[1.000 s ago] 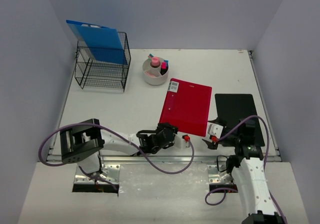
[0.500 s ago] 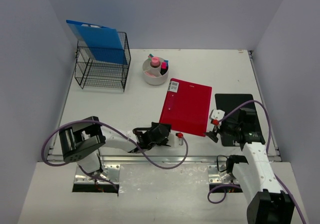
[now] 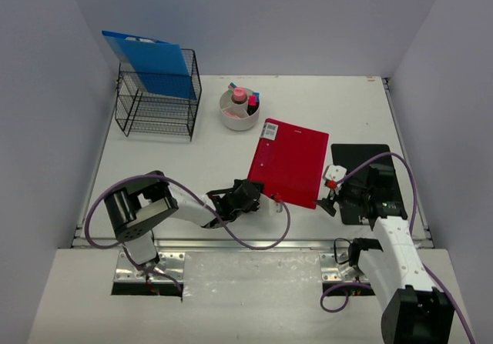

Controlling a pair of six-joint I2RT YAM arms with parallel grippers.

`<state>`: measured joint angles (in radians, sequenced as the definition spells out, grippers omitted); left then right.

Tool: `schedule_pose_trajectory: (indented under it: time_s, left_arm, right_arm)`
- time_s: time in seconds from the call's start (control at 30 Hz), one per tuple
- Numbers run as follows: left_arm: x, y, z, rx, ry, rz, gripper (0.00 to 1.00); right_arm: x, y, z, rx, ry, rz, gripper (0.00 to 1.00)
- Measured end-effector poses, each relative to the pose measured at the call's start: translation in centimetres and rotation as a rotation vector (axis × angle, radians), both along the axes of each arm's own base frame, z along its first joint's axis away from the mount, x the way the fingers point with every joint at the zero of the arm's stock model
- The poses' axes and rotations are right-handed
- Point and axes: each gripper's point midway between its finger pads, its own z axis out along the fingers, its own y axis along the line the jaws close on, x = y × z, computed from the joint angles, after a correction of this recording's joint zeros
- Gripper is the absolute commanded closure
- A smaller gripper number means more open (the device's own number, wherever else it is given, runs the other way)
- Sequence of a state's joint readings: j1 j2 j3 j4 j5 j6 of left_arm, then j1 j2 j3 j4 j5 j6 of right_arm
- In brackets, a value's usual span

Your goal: Organize the desk

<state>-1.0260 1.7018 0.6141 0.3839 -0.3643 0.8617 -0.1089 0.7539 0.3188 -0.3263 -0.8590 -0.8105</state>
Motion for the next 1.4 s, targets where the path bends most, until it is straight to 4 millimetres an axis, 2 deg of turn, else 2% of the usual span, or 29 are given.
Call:
schedule_pose_trajectory:
  time_s: [0.13, 0.3, 0.4, 0.53, 0.67, 0.8, 0.87, 1.03, 1.1, 1.4]
  left_arm:
    - [-0.3, -0.4, -0.1, -0.002, -0.023, -0.030, 0.55]
    - [-2.4, -0.9, -0.3, 0.002, -0.086, -0.093, 0.55]
    - [-3.1, -1.5, -0.3, 0.000, -0.137, -0.116, 0.59]
    - [-2.2, -2.1, -0.5, -0.011, -0.219, -0.098, 0.64]
    - [-1.0, -2.1, -0.8, -0.012, -0.343, -0.069, 0.64]
    - [-0.6, -2.0, -0.6, -0.004, -0.408, -0.068, 0.65]
    - [-0.5, -2.0, -0.5, 0.002, -0.418, -0.070, 0.70]
    - [-0.2, -1.7, -1.0, 0.033, -0.424, -0.077, 0.94]
    - [-0.2, -1.7, -1.0, 0.039, -0.432, -0.082, 0.99]
    - [0.5, -1.5, -0.9, 0.081, -0.454, -0.113, 1.00]
  right_arm:
    - [0.1, -0.2, -0.5, -0.009, 0.006, -0.013, 0.12]
    - [0.1, -0.4, -0.9, -0.012, 0.011, -0.023, 0.12]
    - [0.2, -0.4, -1.1, -0.014, 0.013, -0.029, 0.12]
    - [0.5, -0.6, -1.2, -0.019, 0.015, -0.043, 0.12]
    - [0.5, -0.8, -1.4, -0.025, 0.025, -0.052, 0.12]
    - [0.6, -1.0, -1.7, -0.031, 0.035, -0.060, 0.12]
    - [0.5, -1.0, -1.8, -0.032, 0.042, -0.062, 0.12]
    - [0.5, -1.0, -2.0, -0.033, 0.051, -0.066, 0.13]
    - [0.5, -1.1, -2.0, -0.034, 0.052, -0.066, 0.13]
    - [0.5, -1.0, -1.9, -0.034, 0.048, -0.063, 0.12]
